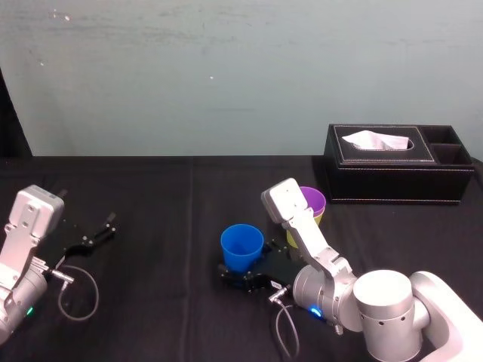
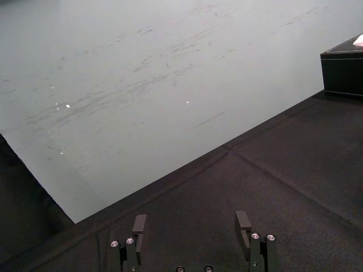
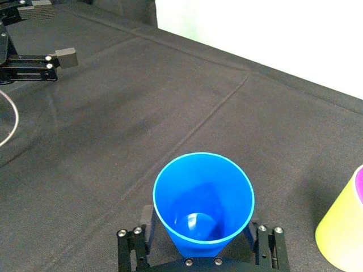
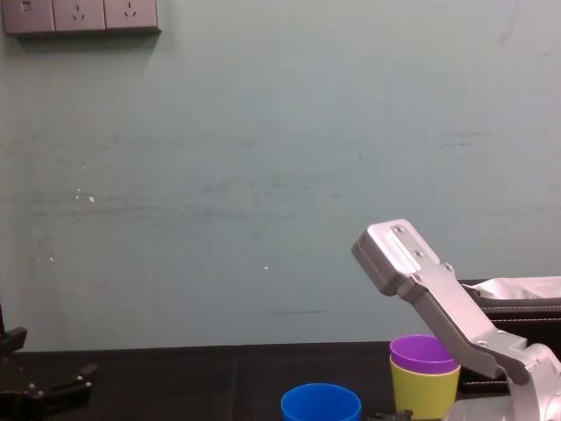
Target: Stack the three plastic cups sequentially using one hand.
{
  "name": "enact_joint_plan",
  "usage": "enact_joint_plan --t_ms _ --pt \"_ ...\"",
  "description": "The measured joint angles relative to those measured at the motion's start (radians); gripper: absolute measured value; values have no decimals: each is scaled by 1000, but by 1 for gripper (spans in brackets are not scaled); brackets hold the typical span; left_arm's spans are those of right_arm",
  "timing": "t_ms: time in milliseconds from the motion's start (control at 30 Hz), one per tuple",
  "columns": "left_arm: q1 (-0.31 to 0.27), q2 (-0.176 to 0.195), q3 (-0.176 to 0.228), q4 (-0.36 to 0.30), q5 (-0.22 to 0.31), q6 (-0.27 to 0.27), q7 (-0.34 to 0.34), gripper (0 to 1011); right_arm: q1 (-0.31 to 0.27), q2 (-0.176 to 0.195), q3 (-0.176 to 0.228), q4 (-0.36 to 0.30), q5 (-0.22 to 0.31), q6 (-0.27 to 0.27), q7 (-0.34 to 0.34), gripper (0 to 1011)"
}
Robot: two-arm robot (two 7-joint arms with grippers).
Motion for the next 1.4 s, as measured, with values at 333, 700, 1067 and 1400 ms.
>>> enact_joint_plan --t_ms 333,700,1067,1400 --pt "0 0 0 0 0 0 0 1000 -1 1 0 -2 0 2 0 744" --pt "0 0 0 0 0 0 0 1000 -6 7 0 -15 -1 0 1 706" --pt "0 0 0 0 0 0 0 1000 -4 37 36 -125 -2 55 12 706" --pt "0 0 0 0 0 0 0 1000 43 59 76 -222 30 169 40 706"
